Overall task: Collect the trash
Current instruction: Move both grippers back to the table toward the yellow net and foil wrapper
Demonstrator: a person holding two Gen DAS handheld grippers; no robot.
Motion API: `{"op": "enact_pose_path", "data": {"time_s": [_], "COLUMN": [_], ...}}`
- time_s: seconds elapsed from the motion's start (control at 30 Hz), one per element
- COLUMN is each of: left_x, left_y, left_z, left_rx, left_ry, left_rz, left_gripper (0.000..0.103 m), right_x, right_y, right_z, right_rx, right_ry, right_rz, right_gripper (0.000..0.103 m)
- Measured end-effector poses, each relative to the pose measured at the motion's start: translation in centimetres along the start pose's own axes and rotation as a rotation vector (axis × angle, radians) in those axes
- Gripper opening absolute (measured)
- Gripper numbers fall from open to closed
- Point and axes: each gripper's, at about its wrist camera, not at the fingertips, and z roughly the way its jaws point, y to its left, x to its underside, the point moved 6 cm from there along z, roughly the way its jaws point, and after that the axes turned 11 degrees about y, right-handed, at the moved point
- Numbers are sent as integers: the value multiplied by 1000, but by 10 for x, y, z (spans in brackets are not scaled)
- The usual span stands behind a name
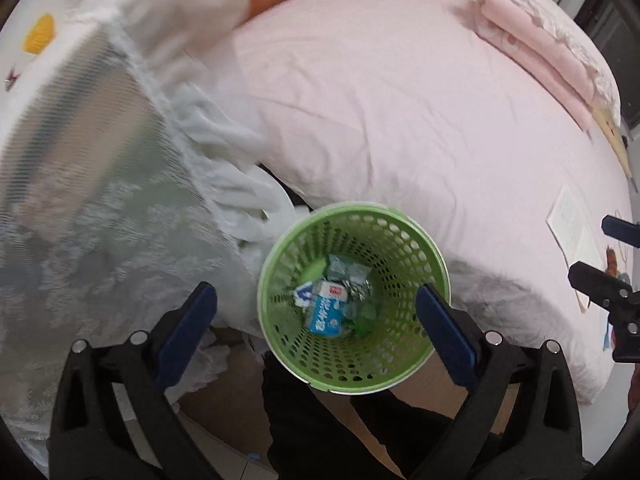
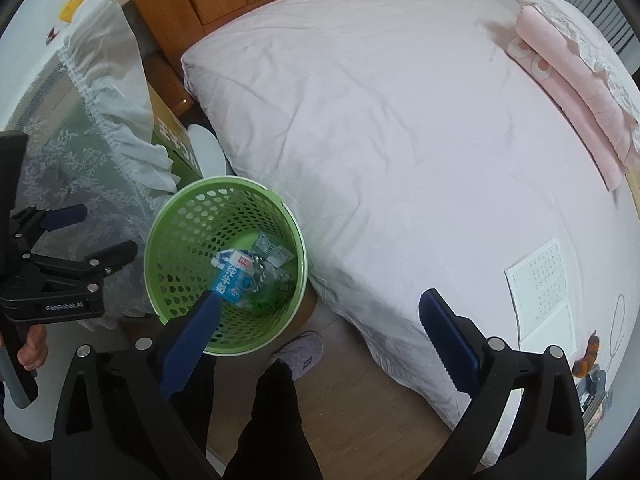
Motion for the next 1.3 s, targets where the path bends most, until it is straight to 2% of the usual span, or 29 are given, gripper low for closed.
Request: {"op": "enact_pose_path", "data": {"time_s": [0.1,0.27,0.33,0.47,0.57,0.63,0.77,0.93,1.1,1.3], "left_x": [-14,-28,-33,-54,-83,-108,-154,-183,-198,-213], "left_y": [40,131,170,246,298,331,397,476,518,544], "left_z": [-64,-167,-195,-222,-222,-213,-182,-153,-135,-118], "left_rx": [-32,-123,-145,-165,-223,-239,-232,-241,-197,-179], "left_ry": [-116,-306,-355,-417,-427,-422,-383,-365,-358,-343], "left_rz": [-118,-353,-433,-487,-476,-459,-462,-448,-460,-466], "left_gripper": [95,95,95,95,95,95,95,95,95,95], "right_x": [-21,-71,-101,-159,-201,-236,-300,-364,-407,-453], "right_y": [15,58,87,153,203,250,331,413,466,515], "right_z": [-33,-91,-115,-140,-145,-143,-128,-113,-92,-64], "right_rx": [-22,-91,-104,-144,-152,-164,-171,-172,-176,-180], "right_ry": [-72,-185,-240,-303,-315,-311,-284,-267,-237,-178], "right_rz": [-55,-184,-244,-312,-342,-370,-421,-467,-468,-500], "right_gripper": [99,101,101,101,101,101,101,101,101,101]}}
